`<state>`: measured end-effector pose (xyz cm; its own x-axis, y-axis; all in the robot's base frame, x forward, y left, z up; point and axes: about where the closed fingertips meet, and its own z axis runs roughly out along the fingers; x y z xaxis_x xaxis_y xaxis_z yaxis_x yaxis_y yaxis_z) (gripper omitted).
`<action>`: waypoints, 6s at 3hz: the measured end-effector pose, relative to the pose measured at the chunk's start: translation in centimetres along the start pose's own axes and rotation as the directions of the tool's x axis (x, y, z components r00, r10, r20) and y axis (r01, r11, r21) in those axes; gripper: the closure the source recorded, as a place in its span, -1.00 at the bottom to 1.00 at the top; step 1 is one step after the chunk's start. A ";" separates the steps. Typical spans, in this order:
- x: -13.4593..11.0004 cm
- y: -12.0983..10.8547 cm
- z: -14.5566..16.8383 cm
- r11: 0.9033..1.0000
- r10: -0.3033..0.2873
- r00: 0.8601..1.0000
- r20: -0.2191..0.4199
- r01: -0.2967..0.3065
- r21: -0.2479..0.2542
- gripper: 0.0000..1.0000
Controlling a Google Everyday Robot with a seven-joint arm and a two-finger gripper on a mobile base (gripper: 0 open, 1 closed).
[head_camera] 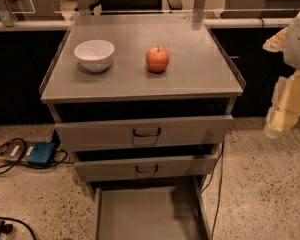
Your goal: Place apple into bottom drawer
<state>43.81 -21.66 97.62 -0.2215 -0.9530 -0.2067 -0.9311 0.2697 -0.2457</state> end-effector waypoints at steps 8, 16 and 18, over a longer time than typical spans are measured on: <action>-11.8 -13.1 0.5 0.997 -0.041 0.918 0.393 0.013 0.074 -1.00; -17.2 -23.8 19.1 0.869 0.462 0.661 0.591 -0.469 -0.156 -1.00; -21.6 -24.5 25.0 0.853 0.504 0.637 0.583 -0.471 -0.223 -1.00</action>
Offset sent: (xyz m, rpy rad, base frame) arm 0.0149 0.0019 0.0126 0.0179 -0.0529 -0.0023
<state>78.61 -4.27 84.43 -0.4416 -0.3907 -0.8077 -0.7549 0.6483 0.0991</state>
